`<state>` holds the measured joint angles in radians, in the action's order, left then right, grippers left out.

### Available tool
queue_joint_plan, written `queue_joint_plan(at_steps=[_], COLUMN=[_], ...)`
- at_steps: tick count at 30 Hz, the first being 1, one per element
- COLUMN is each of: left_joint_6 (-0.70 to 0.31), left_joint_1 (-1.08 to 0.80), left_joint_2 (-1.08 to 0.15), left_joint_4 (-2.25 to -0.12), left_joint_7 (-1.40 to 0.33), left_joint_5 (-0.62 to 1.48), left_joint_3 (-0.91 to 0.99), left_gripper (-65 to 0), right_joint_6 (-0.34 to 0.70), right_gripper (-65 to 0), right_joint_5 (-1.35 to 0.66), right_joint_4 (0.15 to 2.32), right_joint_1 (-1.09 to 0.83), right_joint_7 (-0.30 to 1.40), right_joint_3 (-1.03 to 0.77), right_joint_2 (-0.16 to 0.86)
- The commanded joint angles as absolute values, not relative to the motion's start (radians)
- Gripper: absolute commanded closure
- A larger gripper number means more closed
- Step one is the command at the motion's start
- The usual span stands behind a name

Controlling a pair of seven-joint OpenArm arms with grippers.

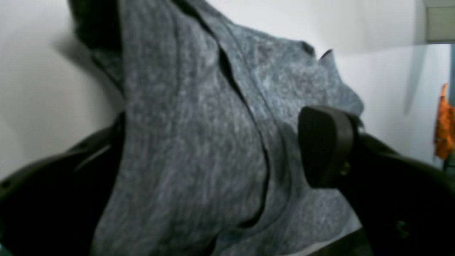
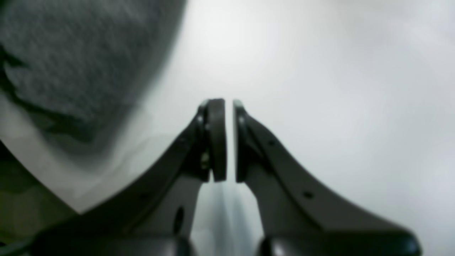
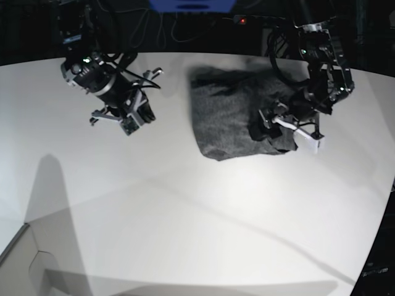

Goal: Layout the t-shirt on the table in an organized manner, then fold the t-shirt properly
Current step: 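Push the folded bundle with the left gripper to flatten and shape it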

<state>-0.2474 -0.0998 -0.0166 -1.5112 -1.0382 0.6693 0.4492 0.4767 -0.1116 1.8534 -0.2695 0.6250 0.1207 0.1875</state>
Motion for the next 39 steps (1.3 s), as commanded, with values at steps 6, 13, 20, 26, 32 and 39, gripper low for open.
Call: queue_joint_plan(at_steps=[6,13,20,26,32,39], left_joint_6=[-0.234,-0.234,-0.234,-0.234,-0.236,-0.236], left_joint_1=[-0.082,-0.050,0.027,0.168,0.404,0.607], left_joint_2=[-0.045,-0.145,-0.246,-0.265,-0.259,-0.203], left_joint_4=[-1.437,-1.363,-1.360,-1.322,-1.211,-1.191], left_joint_7=[-1.075,-0.931,-0.806,-0.750,-0.750,-0.748], left_joint_5=[0.638,0.639,0.636,0.636,0.636,0.532], left_joint_3=[0.414,0.143,-0.117,-0.275,-0.581,-0.977], left_gripper=[-39.5,-19.0,0.0,0.0,-0.2,-0.2], right_joint_6=[0.481,0.618,0.698,0.698,0.698,0.698], right_gripper=[-2.3,-2.3,-2.3,-2.3,-2.3,-2.3], right_joint_5=[-0.125,-0.125,-0.122,-0.122,-0.122,-0.122], right_joint_4=[1.873,1.873,1.865,1.862,1.862,1.834], right_joint_1=[-0.265,-0.286,-0.314,-0.349,-0.372,-0.395], right_joint_7=[0.605,0.605,0.605,0.605,0.605,0.604], right_joint_3=[0.036,-0.174,-0.487,-0.679,-0.842,-0.947], right_joint_2=[0.191,0.186,0.163,0.139,0.061,0.047])
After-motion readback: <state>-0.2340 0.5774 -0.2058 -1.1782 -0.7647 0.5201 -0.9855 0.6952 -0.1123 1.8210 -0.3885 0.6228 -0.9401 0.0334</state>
